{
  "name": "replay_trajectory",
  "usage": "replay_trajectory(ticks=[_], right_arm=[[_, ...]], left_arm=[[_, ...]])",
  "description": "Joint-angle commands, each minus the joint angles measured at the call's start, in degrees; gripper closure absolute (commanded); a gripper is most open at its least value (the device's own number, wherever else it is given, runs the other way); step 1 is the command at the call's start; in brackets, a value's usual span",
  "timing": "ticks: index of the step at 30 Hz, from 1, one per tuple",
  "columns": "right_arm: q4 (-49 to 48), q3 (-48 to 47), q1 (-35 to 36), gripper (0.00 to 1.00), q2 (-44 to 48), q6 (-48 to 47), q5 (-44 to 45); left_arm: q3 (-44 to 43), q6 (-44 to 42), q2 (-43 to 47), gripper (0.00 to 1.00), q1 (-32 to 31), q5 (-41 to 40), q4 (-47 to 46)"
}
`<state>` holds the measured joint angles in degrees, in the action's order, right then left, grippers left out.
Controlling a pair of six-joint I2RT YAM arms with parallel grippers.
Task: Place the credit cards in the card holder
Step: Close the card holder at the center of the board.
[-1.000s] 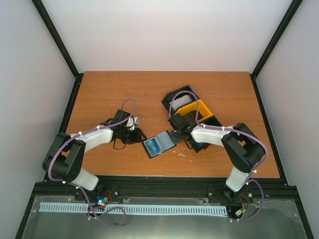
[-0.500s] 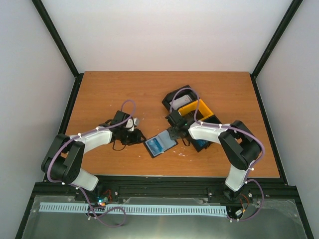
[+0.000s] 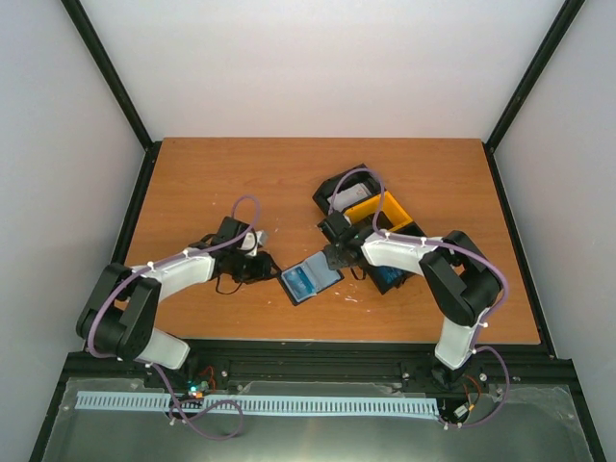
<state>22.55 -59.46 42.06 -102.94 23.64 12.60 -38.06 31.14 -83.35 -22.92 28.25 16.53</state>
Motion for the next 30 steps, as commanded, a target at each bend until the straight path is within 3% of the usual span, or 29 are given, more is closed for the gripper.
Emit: replay_trajectory(ticks=[1,7,16,21,30], right_arm=[[1.8,-2.1,-0.1,0.97,3.4,0.4,-5.9],[0.9,-2.0,0.3,0.97,8.1,1.3,-21.0],[-3.0,0.0,1.5,0.97,12.0,4.4,-38.2],[-9.3,0.6,3.5,0.97,9.5,7.2,-45.7],[-19.2,-2.8,7.4,0.97,0.4,11.0,-51.2]], left_arm=[[1.1,2.3,2.3,0.63,0.2,-0.5,-0.6],[3.3,6.5,4.0,0.57,0.3,-6.4,2.4],[8.6,12.3,7.6,0.56,0.4,-8.1,1.8],[11.1,15.3,12.5,0.57,0.4,-10.0,2.0],[13.4,18.8,16.7,0.64,0.4,-13.9,3.7]])
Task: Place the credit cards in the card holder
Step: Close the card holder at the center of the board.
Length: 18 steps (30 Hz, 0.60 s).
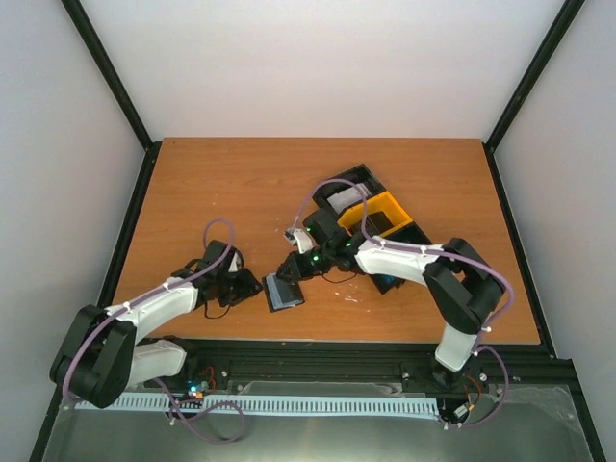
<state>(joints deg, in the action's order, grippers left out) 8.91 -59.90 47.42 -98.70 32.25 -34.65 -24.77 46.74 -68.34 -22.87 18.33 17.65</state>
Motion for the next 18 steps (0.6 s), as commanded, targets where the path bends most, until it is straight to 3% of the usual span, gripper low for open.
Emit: replay_trajectory(ticks=[1,7,13,18], right_arm=[[-6.1,-3.0,2.5,0.97,-5.2,2.7,-4.2],[-11.5,-6.1,5.4,0.97,-11.4,5.2,-6.1],[-8.7,-10.0,6.9,0.95,-16.4,5.1,-3.2],[-6.0,-11.1,7.1,0.77,-14.8,4.1,-0.8]], left_arm=[[-0.1,3.8,2.1,0.65,0.4,-5.1,3.3],[-3.4,6.7,4.8,0.7,0.6,-13.4,9.9],[-5.7,7.8,7.7,0.7,1.0,-17.3,13.1],[-6.3,7.6,10.1,0.67,1.2,-16.3,13.0]])
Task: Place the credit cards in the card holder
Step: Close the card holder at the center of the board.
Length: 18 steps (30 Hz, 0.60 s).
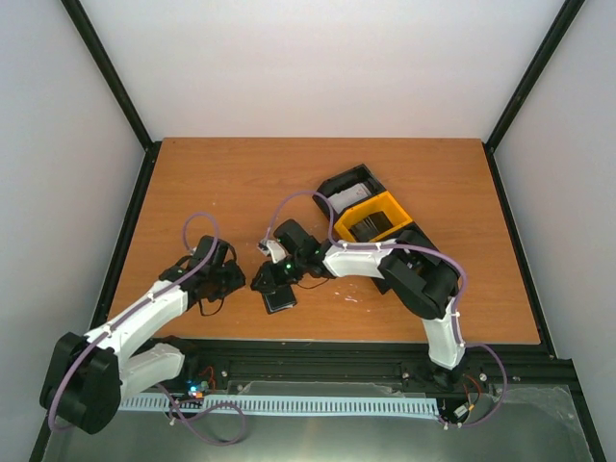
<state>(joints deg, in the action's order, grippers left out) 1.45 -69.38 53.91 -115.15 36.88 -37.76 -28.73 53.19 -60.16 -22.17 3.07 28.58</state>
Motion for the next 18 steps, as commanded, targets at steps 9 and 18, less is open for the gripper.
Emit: replay_trajectory(ticks=[9,18], right_arm=[[-1.1,4.4,-0.6,0.57,12.6,0.9,1.5],[4.4,8.4,-1.4,0.49,19.2,0.6,8.0]], left_arm=[[-4.1,1.5,4.5,0.63,0.6,-1.4,4.3],[-4.3,0.7,7.3,0.63,0.6,0.4,4.0]])
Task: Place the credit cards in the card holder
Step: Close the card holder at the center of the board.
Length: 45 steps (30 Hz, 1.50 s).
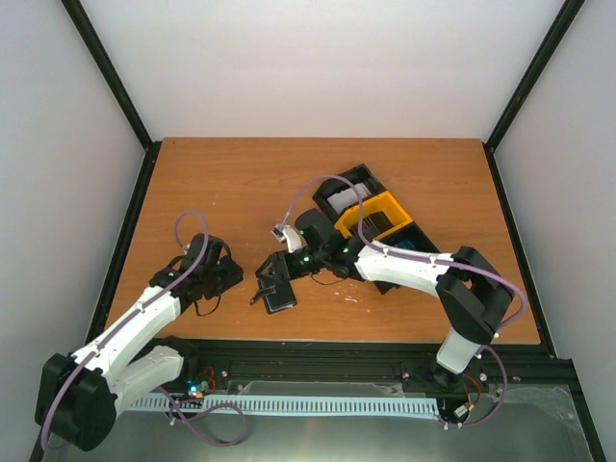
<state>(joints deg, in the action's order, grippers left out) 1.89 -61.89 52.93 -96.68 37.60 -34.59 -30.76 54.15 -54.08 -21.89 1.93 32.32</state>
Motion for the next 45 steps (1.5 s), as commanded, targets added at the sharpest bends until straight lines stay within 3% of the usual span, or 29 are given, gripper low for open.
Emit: replay_trajectory(ticks=[1,6,12,26,31,36,40,45], right_arm=[[6.6,0.6,-0.7,0.49,0.3,0.0,7.5],[17.3,-0.9,-1.9,0.51,-2.4,-0.3,16.1],[19.5,-1.7,-2.0,0.49,-4.8,-1.1,16.2],[15.8,-2.4,-2.3,0.49,-11.6,-1.4,11.7],[14.7,-1.5,-2.5,0.51,-12.6,-1.2,10.3],[11.8,-0.6,-2.9,0.51,-13.3,-1.0,6.6],[7.3,0.9,-3.6,0.51,-14.1,-0.1,1.9],[0.7,2.8,-3.9,0.51,-15.2,0.9,-4.2]], left_arm=[[-2.1,-1.4,1.2,0.62,0.3,3.7,-1.1],[0.3,-8.1,0.7,0.58,0.3,20.9,-10.5],[4.2,-8.8,-5.6,0.5,0.3,30.3,-14.9],[2.8,-12.4,-17.8,0.48,0.4,22.2,-13.0],[2.5,-10.8,-20.4,0.55,0.4,21.3,-14.6],[3.6,-9.8,-22.7,0.77,0.4,22.7,-15.3],[5.7,-10.2,-23.0,0.88,0.4,22.6,-15.1],[7.2,-10.5,-23.7,0.94,0.4,21.6,-15.3]])
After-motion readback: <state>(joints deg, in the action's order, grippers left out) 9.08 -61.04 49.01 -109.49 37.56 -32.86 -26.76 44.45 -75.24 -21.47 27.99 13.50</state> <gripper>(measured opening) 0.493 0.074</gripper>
